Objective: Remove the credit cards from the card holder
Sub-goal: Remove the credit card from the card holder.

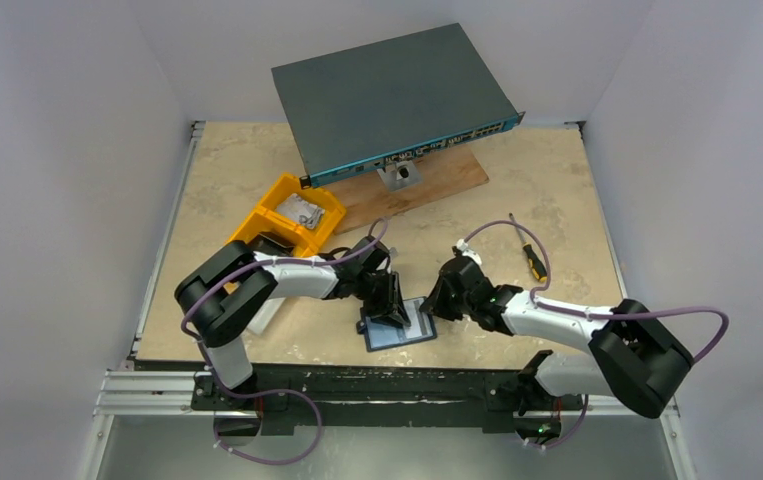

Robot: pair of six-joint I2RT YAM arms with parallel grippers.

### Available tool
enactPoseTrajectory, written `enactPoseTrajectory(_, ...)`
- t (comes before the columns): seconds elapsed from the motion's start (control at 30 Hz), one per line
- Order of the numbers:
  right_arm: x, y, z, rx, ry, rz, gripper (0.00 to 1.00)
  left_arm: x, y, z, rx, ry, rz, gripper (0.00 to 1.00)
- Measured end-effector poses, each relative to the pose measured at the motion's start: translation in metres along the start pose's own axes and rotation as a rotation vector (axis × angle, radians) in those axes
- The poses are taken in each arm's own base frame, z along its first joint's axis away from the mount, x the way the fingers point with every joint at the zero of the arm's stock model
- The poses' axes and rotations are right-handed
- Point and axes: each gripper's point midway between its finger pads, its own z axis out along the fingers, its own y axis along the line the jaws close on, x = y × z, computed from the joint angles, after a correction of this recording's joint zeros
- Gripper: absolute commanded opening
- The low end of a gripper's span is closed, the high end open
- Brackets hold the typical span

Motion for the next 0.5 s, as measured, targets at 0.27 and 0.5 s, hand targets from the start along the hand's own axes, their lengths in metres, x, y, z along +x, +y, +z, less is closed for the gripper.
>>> enactPoseTrajectory(0.27,0.0016,0.007,0.0006,-0.021,-0.002,0.003,0.0,-0.0019,0.0056,-0.0062,0.042,-0.003,-0.047,0.23)
enactPoseTrajectory(0.5,0.0024,0.0087,-0.0006,-0.01,-0.002,-0.008,0.0,-0.0047,0.0063,-0.0082,0.065,-0.002,-0.066,0.22)
